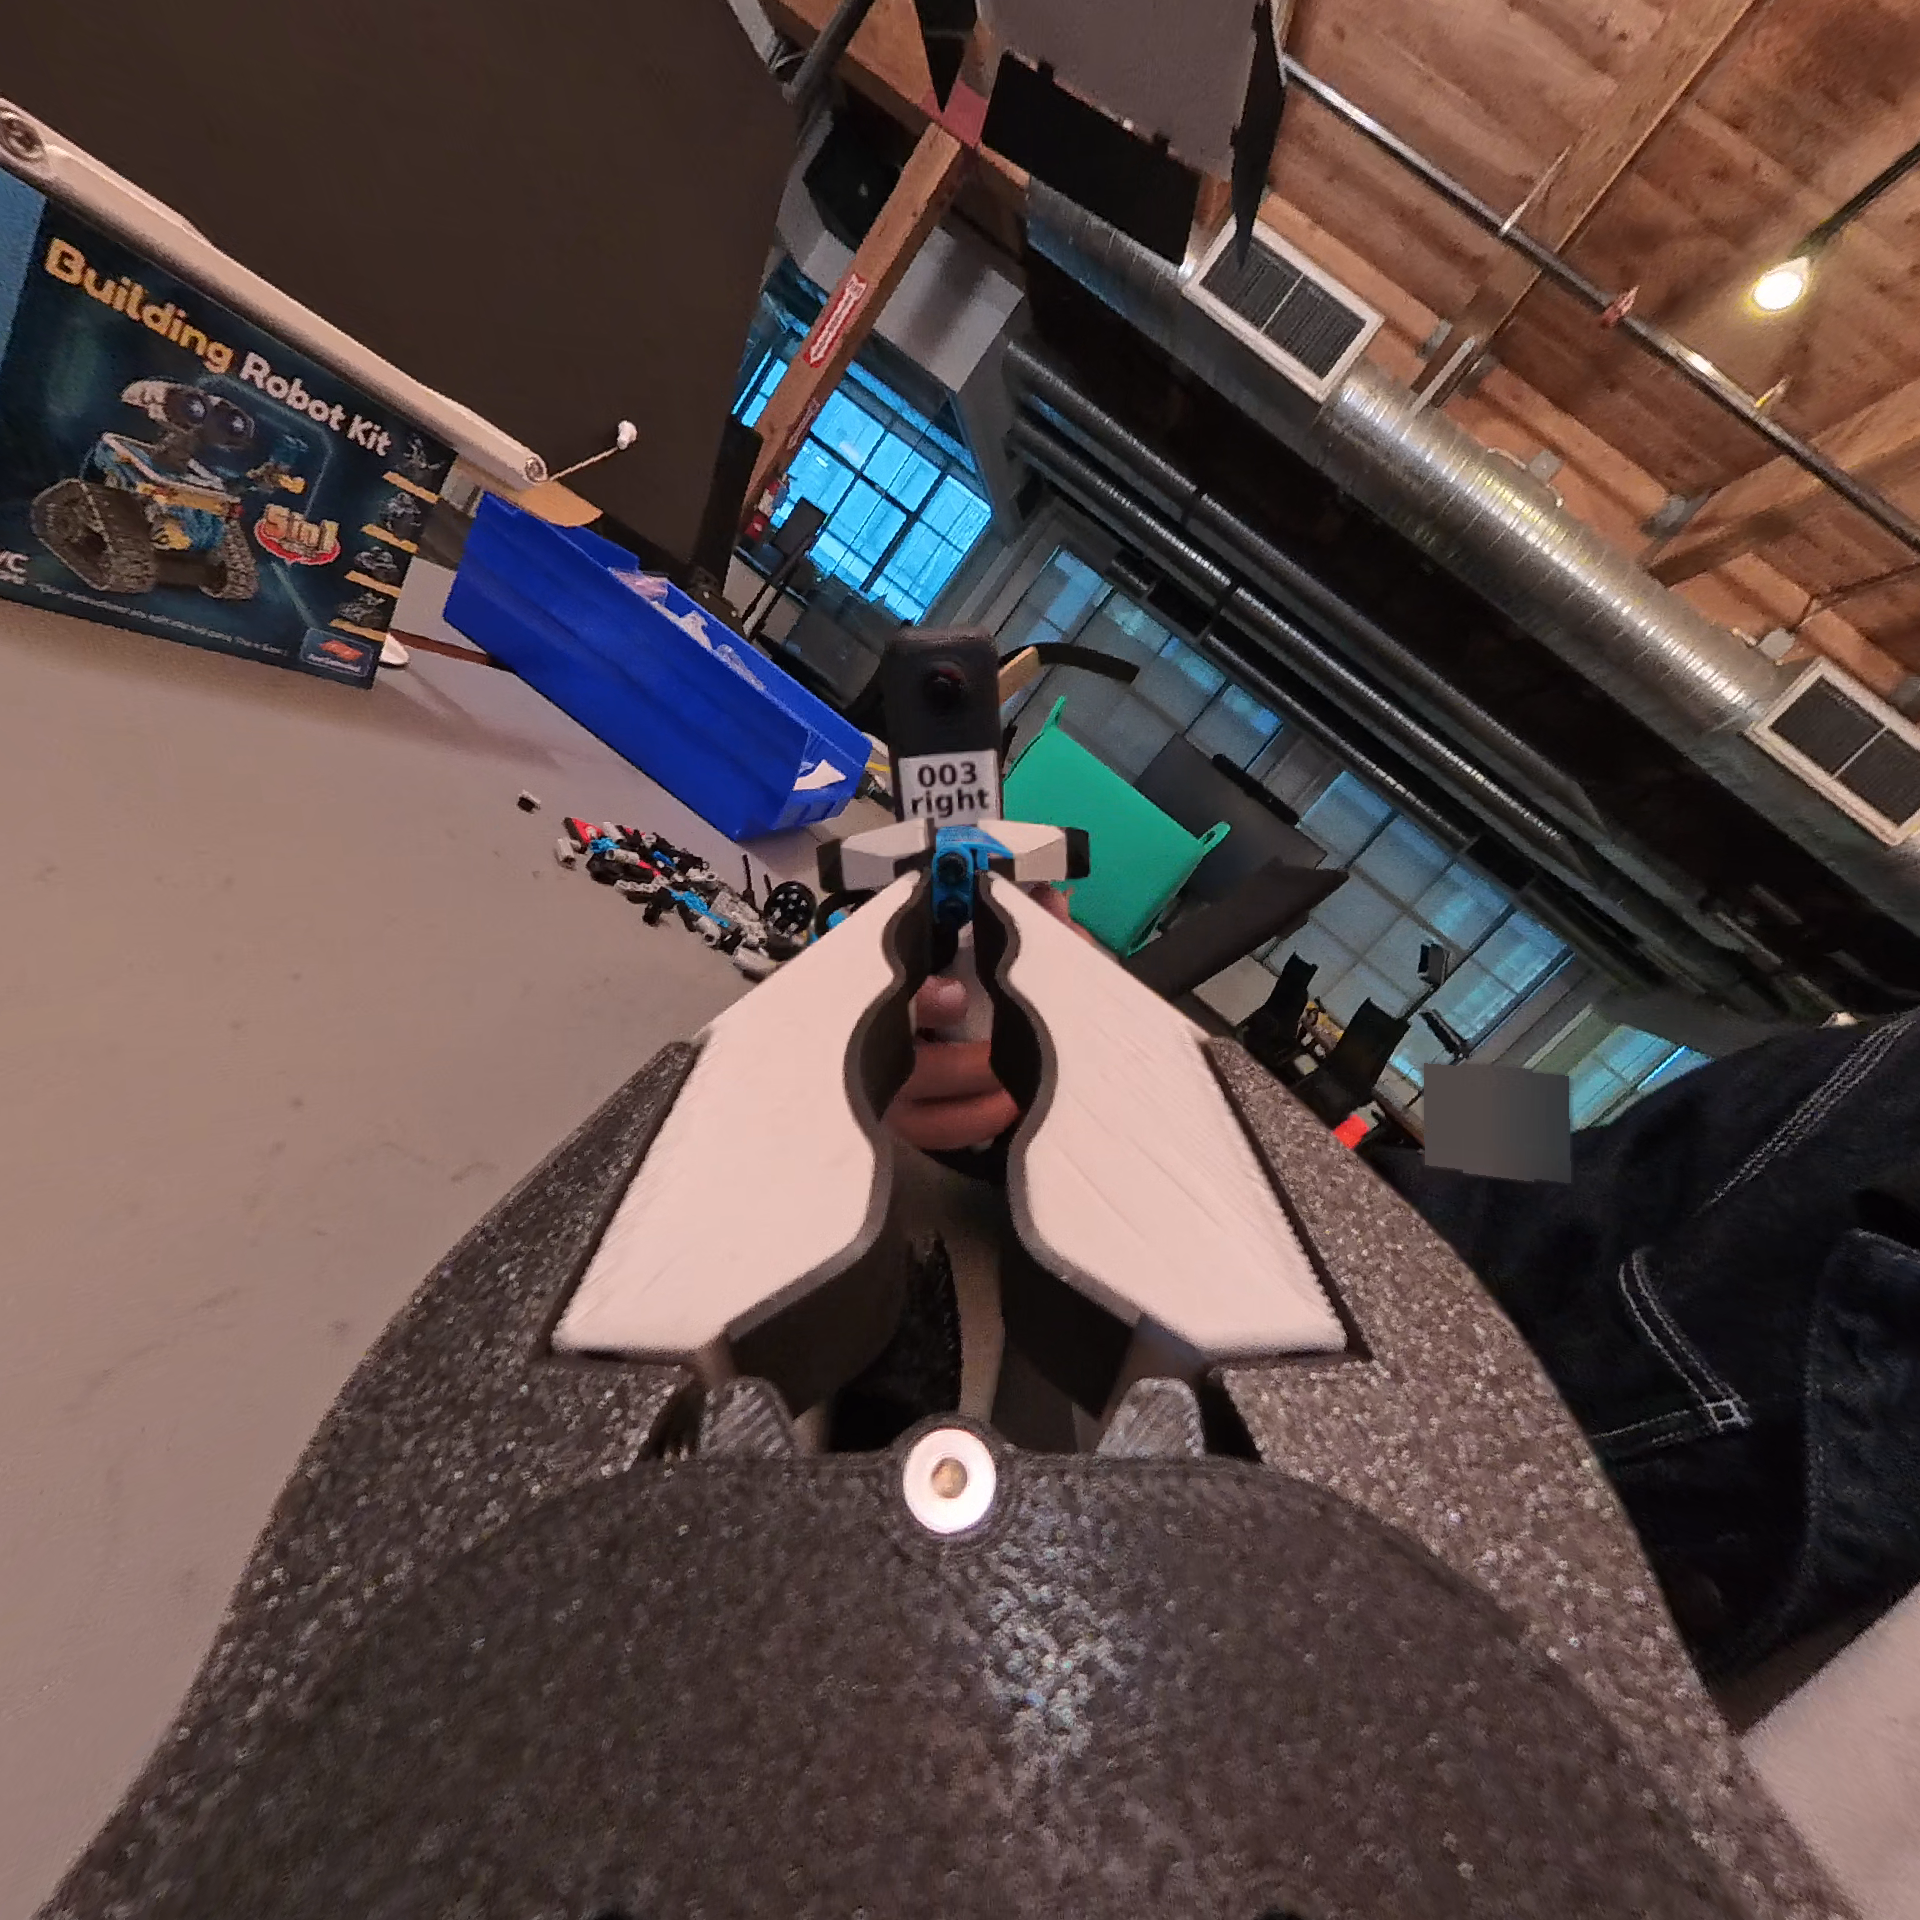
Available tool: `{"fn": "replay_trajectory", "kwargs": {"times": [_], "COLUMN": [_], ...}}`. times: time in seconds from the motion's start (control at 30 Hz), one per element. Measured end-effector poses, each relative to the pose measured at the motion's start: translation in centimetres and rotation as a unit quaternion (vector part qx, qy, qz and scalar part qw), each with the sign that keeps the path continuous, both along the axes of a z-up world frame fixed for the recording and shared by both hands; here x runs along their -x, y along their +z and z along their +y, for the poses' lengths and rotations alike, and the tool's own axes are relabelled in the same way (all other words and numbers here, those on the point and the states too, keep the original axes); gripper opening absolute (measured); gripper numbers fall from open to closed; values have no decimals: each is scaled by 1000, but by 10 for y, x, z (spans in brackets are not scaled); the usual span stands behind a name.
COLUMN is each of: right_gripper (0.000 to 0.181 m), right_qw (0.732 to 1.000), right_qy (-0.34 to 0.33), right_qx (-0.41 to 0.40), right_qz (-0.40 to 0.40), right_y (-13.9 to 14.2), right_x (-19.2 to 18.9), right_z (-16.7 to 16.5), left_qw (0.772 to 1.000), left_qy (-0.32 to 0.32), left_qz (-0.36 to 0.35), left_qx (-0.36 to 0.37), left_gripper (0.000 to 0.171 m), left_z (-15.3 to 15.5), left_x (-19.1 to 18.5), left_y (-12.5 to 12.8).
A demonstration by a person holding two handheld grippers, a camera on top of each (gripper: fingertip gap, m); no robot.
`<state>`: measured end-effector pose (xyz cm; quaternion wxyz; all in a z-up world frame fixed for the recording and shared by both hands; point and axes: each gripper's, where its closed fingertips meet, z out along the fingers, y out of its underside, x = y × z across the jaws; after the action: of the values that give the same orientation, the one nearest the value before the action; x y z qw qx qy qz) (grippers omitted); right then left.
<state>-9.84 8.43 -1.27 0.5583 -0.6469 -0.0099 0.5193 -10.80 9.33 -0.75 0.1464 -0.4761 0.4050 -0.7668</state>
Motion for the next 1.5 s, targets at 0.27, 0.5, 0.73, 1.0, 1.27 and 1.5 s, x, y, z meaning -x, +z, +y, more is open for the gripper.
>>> {"fn": "replay_trajectory", "kwargs": {"times": [0.27,0.5,0.73,1.0,1.27,1.5], "right_gripper": [22,11,11,11,27,14], "right_qw": [1000,999,998,998,993,986], "right_qy": [26,1,6,2,21,35], "right_qx": [-12,-29,-31,-21,-11,-1], "right_qz": [-9,-42,-60,-55,-117,-163], "right_y": [1,-1,-4,-10,-18,-27], "right_x": [11,12,14,12,18,19], "right_z": [-3,0,-2,-1,-7,-11], "left_qw": [999,999,1000,1000,995,992], "left_qy": [-25,-20,-10,-1,-9,-17], "left_qz": [6,8,10,22,33,31], "left_qx": [-25,-25,-21,16,-95,-123], "left_gripper": [6,6,5,4,6,6], "left_z": [-10,-10,-7,-3,-13,-20], "left_x": [1,0,1,-2,-1,0], "left_y": [-5,-7,-7,-9,-21,-22]}}
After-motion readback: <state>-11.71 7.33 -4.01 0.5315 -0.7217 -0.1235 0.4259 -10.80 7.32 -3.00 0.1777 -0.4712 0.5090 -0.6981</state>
